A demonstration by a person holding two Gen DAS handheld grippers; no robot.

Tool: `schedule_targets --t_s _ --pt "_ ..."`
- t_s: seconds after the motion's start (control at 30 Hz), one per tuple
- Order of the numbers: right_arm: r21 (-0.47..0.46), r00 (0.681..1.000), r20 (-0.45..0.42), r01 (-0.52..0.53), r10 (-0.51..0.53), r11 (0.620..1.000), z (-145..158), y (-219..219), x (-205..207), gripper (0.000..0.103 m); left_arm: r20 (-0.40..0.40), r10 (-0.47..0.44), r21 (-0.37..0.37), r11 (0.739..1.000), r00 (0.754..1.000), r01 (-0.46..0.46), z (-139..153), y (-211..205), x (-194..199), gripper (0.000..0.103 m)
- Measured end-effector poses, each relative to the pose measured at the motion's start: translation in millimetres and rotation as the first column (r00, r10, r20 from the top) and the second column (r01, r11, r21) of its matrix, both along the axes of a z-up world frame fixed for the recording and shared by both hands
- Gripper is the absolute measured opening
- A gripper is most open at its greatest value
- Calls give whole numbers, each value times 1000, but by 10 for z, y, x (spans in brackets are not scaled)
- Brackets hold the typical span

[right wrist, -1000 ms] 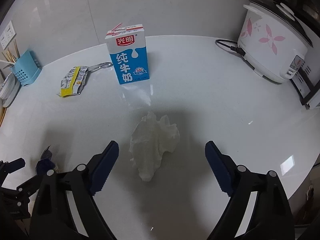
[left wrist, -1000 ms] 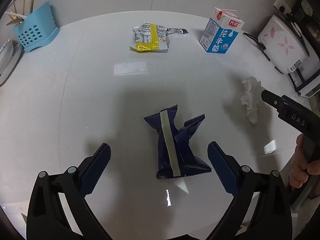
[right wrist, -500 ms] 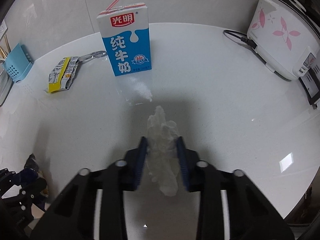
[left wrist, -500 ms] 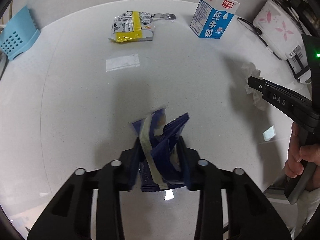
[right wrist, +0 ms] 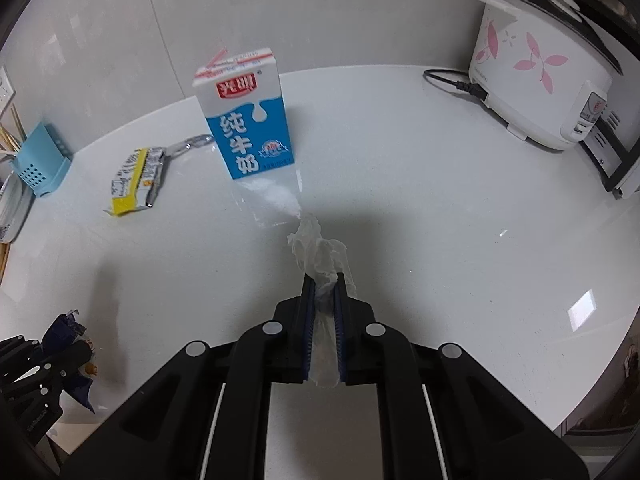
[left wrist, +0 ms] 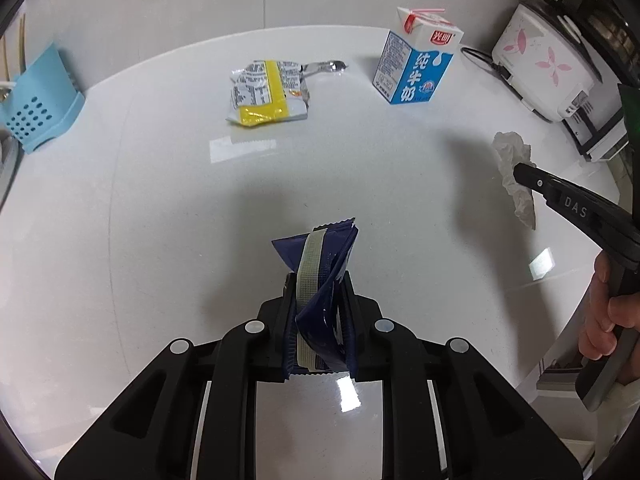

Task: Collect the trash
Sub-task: 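Grasp the blue snack wrapper with the left tool while the right tool grasps the white tissue, then lift the blue wrapper and tissue and carry them down over the bin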

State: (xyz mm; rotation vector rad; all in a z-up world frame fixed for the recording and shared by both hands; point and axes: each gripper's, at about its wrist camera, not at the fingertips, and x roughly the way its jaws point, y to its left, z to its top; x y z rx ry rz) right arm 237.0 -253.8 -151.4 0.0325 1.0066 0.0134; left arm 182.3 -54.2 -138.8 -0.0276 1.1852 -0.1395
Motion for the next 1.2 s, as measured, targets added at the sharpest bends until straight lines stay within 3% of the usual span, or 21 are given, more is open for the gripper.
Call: schedule_targets --t_s 0.37,1.2 --pt "17 997 69 -24 23 1000 310 37 -300 8 37 20 5 1000 999 -20 220 127 -85 18" --pt "16 982 130 -139 136 990 619 39 -1122 8 111 96 -14 995 989 -95 598 -33 -765 18"
